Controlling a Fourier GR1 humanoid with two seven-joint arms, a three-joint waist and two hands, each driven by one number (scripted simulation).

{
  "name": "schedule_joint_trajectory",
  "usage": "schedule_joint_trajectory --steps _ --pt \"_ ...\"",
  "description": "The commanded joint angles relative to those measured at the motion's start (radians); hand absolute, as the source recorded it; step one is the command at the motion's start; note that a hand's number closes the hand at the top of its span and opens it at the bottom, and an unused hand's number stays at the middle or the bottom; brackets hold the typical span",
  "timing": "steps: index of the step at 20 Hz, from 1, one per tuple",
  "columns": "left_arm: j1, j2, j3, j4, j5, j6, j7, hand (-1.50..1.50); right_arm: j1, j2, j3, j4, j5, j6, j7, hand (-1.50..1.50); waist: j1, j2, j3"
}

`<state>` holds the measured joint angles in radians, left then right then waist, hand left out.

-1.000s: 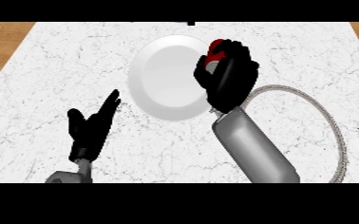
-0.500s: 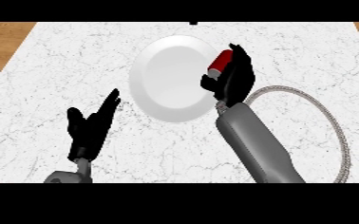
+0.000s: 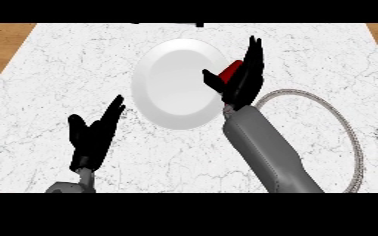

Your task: Pick the can from the placemat and place it in the plate

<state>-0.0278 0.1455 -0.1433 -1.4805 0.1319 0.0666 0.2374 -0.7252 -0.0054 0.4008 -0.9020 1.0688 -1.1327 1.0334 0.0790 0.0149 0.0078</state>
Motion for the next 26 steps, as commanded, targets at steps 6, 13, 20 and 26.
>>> schedule_joint_trajectory --steps 6,13,20,26 --pt "0.022 -0.015 0.030 0.077 0.014 -0.003 -0.025 0.00 0.100 0.005 0.182 -0.176 -0.120 -0.267 0.093 -1.50 -0.059 -0.014 -0.008" --pt "0.069 -0.031 0.019 0.006 -0.013 0.032 -0.009 0.00 0.333 0.005 0.414 -0.353 -0.105 -0.297 0.041 -1.50 -0.074 -0.017 -0.008" --pt "0.093 -0.018 0.040 -0.004 -0.006 0.007 -0.006 0.00 0.586 0.005 0.484 -0.540 0.050 -0.169 0.015 -1.50 -0.084 -0.019 -0.008" --pt "0.008 0.022 0.090 0.080 0.016 -0.049 0.001 0.00 0.619 0.005 0.532 -0.558 0.185 -0.124 0.170 -1.50 -0.081 -0.016 -0.008"
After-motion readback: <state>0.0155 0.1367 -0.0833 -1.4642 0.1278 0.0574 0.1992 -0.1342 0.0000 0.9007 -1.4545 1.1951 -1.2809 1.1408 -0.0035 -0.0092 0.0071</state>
